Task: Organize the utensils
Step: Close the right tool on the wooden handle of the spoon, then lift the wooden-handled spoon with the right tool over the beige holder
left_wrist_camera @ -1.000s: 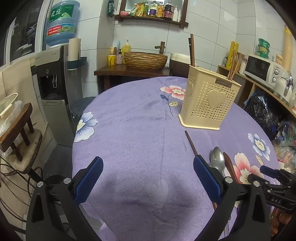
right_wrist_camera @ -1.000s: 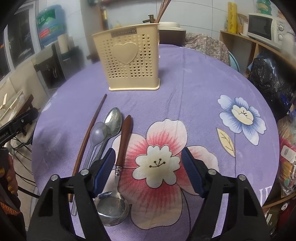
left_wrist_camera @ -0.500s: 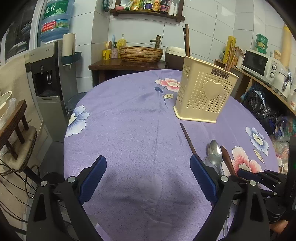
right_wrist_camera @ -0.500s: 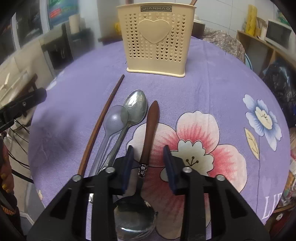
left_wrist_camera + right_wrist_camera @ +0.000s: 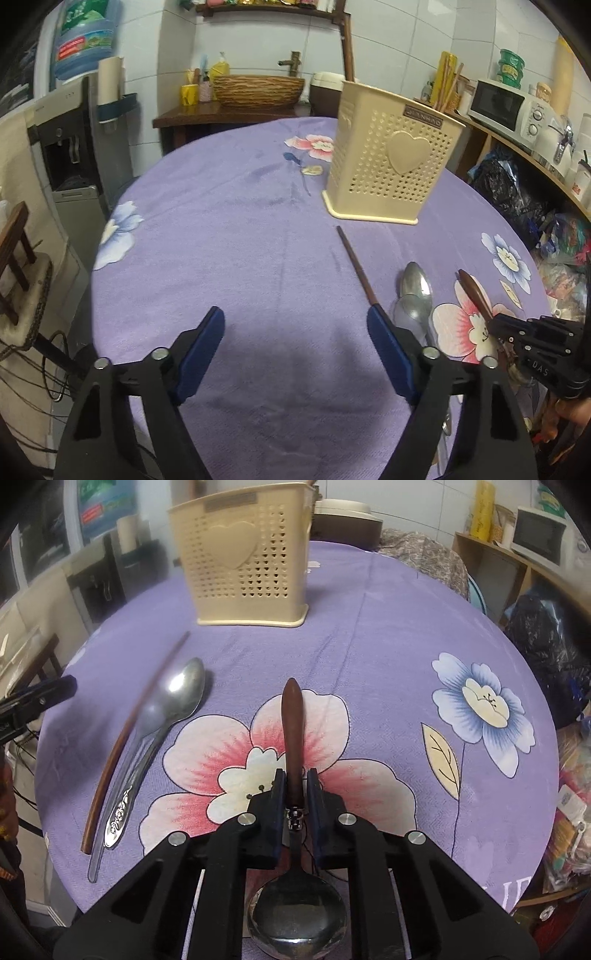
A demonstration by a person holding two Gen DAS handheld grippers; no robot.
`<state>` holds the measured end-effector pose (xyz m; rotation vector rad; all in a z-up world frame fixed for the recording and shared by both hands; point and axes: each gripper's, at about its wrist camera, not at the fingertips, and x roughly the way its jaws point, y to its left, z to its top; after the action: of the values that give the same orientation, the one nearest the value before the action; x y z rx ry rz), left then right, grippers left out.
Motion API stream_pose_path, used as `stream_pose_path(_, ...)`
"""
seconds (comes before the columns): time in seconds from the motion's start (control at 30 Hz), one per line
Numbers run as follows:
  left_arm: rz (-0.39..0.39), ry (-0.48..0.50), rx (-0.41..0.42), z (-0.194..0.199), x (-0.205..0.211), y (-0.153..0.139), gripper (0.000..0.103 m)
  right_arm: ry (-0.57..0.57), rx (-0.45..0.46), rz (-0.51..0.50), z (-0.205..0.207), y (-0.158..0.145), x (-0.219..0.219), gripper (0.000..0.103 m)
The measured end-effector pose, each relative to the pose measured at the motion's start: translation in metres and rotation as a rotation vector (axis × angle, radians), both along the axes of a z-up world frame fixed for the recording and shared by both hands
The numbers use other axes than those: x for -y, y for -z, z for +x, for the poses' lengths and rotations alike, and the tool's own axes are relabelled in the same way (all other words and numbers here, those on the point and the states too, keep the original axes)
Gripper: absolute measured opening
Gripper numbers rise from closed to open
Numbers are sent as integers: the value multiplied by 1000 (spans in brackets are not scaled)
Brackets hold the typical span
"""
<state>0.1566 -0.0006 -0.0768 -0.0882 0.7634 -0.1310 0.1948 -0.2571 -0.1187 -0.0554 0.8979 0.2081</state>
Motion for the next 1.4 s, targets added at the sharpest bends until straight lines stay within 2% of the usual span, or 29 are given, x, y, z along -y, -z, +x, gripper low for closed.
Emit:
stream_pose_path(0.1, -29, 53, -40, 21, 12, 1, 65, 10, 3, 17, 1, 0, 1, 35)
stream_pose_path(0.13, -34, 63, -52, 27, 15, 2, 61, 17, 9, 23, 1, -1, 1, 45)
stream_pose_path(0.17, -41, 79, -74, 37, 20, 4, 60, 21, 14, 25, 2, -2, 1, 48)
stream_pose_path(0.23, -45, 104, -101, 51, 28, 7, 54, 19, 19, 24, 4, -3, 0, 48)
stream_pose_path(0.4, 14, 123, -170, 85, 50, 21, 39, 10, 27, 20, 7, -7, 0, 48)
stream_pose_path(0.57, 71, 128, -164, 95, 60, 21, 28, 10, 22, 35, 10, -8, 4, 48)
stream_pose_path(0.63, 86, 126, -165, 99, 62, 20, 17, 4, 23, 35, 10, -9, 3, 48)
stream_pose_path(0.73, 114, 131, -160, 101, 63, 19, 10, -5, 25, 30, 11, -9, 0, 48)
stream_pose_path(0.97, 137, 156, -153, 96, 67, 19, 9, -32, 27, 15, 17, -14, -8, 48)
stream_pose_path(1.27, 147, 144, -165, 97, 72, 18, 10, -74, -34, 0, 36, -2, -14, 48)
stream_pose_path(1.4, 148, 148, -164, 99, 73, 19, 10, -90, -31, -19, 41, -1, -20, 48)
